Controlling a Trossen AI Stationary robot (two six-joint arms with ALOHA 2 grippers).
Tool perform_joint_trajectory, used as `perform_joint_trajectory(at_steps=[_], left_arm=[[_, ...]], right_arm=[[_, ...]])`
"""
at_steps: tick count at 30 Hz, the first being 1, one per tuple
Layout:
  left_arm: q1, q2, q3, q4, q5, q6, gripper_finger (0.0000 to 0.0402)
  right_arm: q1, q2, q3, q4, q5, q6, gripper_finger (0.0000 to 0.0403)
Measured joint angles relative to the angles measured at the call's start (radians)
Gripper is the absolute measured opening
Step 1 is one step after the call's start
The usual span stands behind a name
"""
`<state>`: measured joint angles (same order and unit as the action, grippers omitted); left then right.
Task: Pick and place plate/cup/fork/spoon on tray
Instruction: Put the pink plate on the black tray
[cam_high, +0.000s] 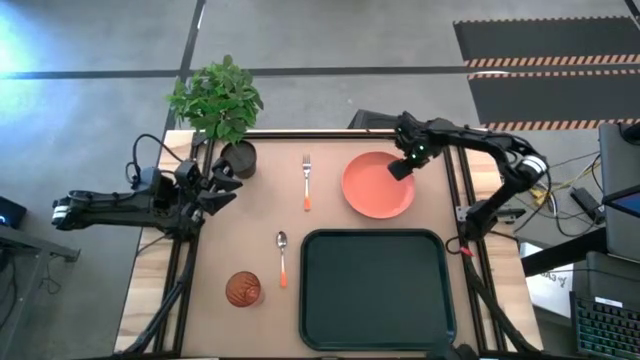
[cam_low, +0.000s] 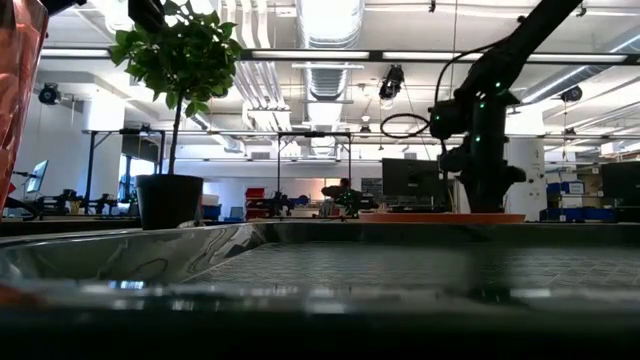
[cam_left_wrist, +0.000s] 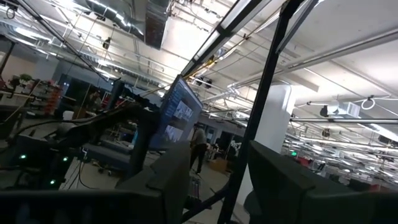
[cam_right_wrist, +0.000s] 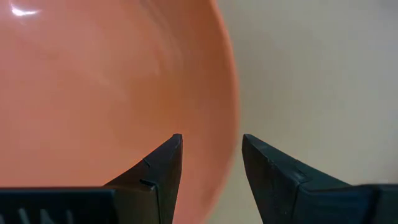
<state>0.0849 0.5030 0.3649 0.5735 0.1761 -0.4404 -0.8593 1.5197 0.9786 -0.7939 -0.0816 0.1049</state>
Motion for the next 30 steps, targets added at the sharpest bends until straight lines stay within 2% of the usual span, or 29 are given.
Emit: perform_joint_trajectory(at_steps=[8, 11, 14, 16, 22, 28, 30], left_arm=[[0.000, -0.002, 0.000, 0.001, 0.000, 0.001, 0.0144], [0.000, -0.002, 0.000, 0.000, 0.000, 0.000, 0.0144], [0.000, 0.000, 0.000, 0.001, 0.000, 0.000, 0.0144], [0.000, 0.000, 0.000, 0.000, 0.000, 0.000, 0.0144], [0.000, 0.001, 0.000, 0.000, 0.003, 0.000, 0.0144], [0.000, -0.001, -0.012, 0.000, 0.003, 0.000, 0.0144], [0.000, -0.001, -0.013, -0.001, 0.003, 0.000, 0.0144]], right_arm=[[0.001, 0.148, 0.048, 0.024, -0.028, -0.020, 0.0149], [0.000, 0.190, 0.056, 0.015, -0.024, -0.020, 0.0111], [0.000, 0.197, 0.054, 0.014, -0.026, -0.015, 0.0040], [0.000, 0.179, 0.051, 0.017, -0.042, -0.009, 0.0022], [0.007, 0.043, 0.048, 0.006, -0.038, 0.043, 0.0010], [0.063, -0.227, 0.091, -0.024, 0.002, 0.143, 0.0007], [0.104, -0.329, 0.118, -0.040, -0.016, 0.184, 0.0007]])
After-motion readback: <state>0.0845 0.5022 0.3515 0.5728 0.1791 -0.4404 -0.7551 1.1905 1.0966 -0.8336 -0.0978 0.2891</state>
